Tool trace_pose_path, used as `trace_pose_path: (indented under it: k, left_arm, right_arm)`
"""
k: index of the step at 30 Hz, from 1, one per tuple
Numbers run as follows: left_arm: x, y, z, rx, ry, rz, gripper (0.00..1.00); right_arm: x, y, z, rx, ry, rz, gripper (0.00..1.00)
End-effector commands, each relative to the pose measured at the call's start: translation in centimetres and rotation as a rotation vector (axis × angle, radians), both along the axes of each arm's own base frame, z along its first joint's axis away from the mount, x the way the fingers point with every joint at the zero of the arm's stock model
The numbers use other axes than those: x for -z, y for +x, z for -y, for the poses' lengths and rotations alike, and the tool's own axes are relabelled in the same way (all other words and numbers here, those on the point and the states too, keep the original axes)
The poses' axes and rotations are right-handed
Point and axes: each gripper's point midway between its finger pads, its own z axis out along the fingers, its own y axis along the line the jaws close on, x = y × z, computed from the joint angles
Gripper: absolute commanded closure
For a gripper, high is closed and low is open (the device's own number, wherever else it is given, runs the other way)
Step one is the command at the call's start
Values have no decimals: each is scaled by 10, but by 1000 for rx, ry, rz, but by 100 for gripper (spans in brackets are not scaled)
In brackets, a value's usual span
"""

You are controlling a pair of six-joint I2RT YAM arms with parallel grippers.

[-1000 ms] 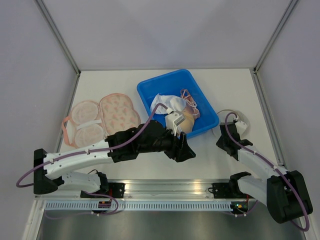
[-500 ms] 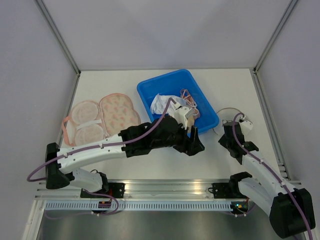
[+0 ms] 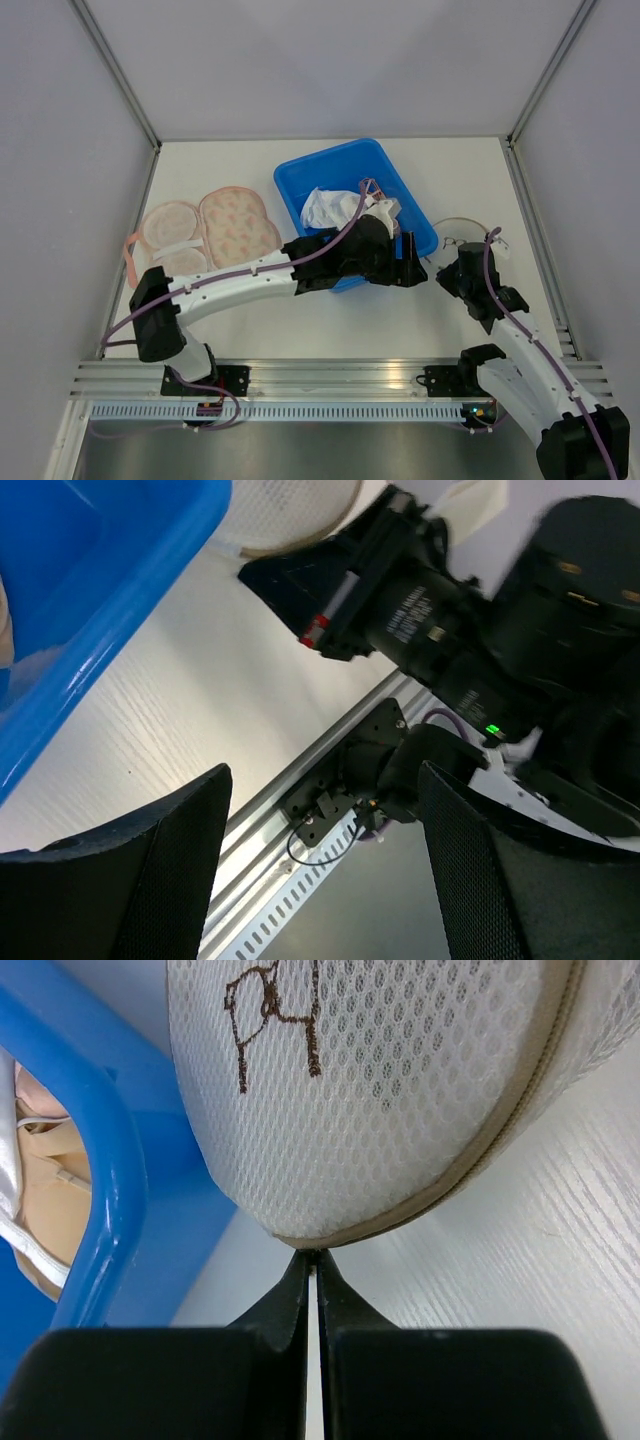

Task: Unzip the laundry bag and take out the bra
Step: Unzip the laundry bag at the center of the board.

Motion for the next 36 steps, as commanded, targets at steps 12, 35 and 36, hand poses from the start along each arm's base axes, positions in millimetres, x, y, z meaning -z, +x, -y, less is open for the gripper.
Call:
trace_pose_path:
  k: [12,35,36]
  left_arm:
    - [47,30,53,-55,-42,-227,22]
    - [91,52,105,-35,-33,-340,24]
    - [91,52,108,-33,-35,-342,25]
  right_arm:
    - [-23,-15,10,78,45,84,100]
    - [-38,-34,6,53,95,127,100]
    - [-39,-35,6,52,95,133,100]
